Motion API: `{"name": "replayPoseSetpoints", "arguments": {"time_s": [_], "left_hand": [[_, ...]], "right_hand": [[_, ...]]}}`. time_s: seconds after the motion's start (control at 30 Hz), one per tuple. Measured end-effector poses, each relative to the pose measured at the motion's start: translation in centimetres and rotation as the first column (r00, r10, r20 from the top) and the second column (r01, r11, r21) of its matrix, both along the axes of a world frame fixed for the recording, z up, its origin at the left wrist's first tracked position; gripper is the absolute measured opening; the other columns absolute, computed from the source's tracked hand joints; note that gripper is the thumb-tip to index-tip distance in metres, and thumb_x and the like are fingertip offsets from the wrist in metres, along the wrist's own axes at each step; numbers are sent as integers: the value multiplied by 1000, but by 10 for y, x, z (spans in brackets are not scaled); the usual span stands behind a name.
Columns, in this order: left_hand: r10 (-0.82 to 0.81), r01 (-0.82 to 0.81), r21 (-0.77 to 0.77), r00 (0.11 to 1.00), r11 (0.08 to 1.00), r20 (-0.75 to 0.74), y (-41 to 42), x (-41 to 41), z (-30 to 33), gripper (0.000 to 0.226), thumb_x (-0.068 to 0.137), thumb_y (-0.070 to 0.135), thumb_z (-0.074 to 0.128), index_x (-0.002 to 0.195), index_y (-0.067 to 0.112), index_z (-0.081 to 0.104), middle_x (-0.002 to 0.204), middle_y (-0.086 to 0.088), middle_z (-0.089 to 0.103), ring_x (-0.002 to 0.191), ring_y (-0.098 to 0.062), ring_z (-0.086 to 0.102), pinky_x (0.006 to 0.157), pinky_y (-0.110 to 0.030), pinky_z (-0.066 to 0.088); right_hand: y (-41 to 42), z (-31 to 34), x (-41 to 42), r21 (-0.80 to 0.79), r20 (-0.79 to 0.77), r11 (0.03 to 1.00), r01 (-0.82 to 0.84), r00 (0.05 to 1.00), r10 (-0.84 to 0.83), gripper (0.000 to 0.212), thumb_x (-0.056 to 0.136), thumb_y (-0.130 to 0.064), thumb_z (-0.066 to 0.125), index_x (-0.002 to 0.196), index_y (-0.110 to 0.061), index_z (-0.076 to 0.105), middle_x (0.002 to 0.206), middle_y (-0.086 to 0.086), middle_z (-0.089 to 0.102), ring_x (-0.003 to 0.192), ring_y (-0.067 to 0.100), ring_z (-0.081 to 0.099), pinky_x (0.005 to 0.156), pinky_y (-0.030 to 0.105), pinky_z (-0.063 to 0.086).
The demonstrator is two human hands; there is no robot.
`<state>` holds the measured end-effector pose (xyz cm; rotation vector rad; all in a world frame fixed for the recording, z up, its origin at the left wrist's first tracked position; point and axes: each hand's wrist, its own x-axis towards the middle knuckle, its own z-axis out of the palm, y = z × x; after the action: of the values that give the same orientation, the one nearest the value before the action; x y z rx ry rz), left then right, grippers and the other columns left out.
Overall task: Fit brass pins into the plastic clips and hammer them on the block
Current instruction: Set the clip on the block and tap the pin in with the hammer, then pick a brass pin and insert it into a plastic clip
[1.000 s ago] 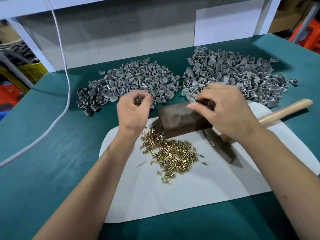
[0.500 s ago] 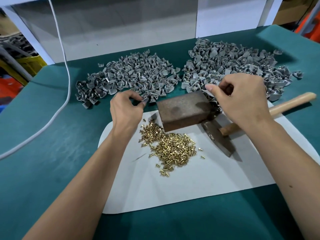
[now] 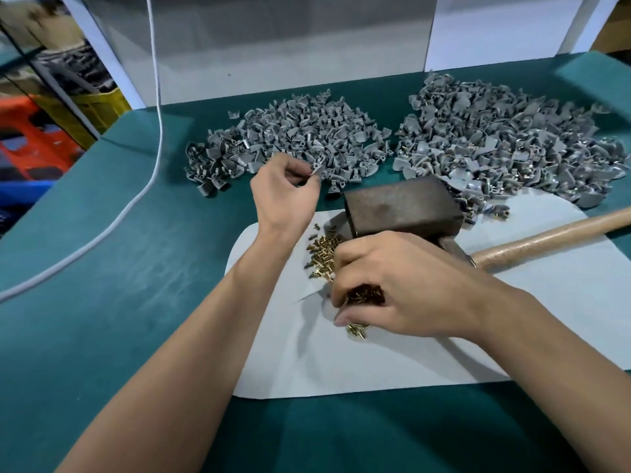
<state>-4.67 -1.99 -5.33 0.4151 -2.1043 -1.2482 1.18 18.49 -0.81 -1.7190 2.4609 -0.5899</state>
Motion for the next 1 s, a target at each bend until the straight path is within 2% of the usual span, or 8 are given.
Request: {"name": "replayPoseSetpoints", "arguments": {"time_s": [0.2,0.3,0.43,0.57,0.63,0.8,0.93,1.0], "left_hand": [[-55,53,111,998,992,12,-2,-1,1,20,80,16,80,86,27,65,70,-1,73,72,-21,73,74,-45,62],[-108,105,161,994,981,10,-2,0,2,21,85,6,75,96,24,74,70,-2,73,70,-20,73,77,-47,63],[-91,88,118,996,989,21,0,2,3,21,81,4,78,95,19,79,76,2,74,76,-15,72,80,-40,63],[-88,88,80,996,993,5,-1,4,2,22,75,17,90,92,22,76,78,7,73,64,1,61,68,-22,58],[-75,75,75,997,994,-3,-1,3,1,21,75,16,90,88,23,74,75,8,71,59,4,55,63,-23,56],[-43,44,126,999,991,-6,-2,1,1,16,81,21,86,83,24,71,76,-3,73,63,-8,57,69,-38,58],[-51,54,110,998,992,-29,-2,1,1,13,84,30,82,78,22,74,60,12,62,54,0,48,55,-23,44],[-59,63,105,998,992,-38,-2,1,1,18,86,36,81,79,19,78,58,13,63,52,1,46,56,-19,40]], "right_hand": [[0,2,1,53,73,999,5,997,-9,9,90,-42,73,97,-36,75,97,-14,59,91,5,57,76,37,50],[-2,1,2,59,83,998,-2,997,-3,5,91,-36,74,96,-36,75,96,-16,58,87,2,53,75,30,47],[1,0,0,46,132,999,-12,991,6,7,93,-34,71,98,-36,76,97,-16,58,90,2,55,75,34,49],[2,0,-1,47,170,999,-19,985,11,9,90,-30,76,96,-35,77,97,-18,58,93,3,57,77,37,51],[1,0,-2,48,170,999,-17,985,8,8,88,-31,78,94,-36,76,97,-18,58,92,3,57,76,36,51],[0,-3,1,63,139,998,-19,990,10,7,88,-27,77,88,-33,73,95,-17,57,87,-2,55,70,19,43],[-1,-5,2,69,69,998,-4,998,-1,8,94,-26,67,89,-32,65,98,-17,54,92,4,56,77,29,49],[-1,-5,0,2,74,1000,25,997,-25,9,97,-24,64,91,-29,61,95,-17,56,91,5,56,78,32,50]]}}
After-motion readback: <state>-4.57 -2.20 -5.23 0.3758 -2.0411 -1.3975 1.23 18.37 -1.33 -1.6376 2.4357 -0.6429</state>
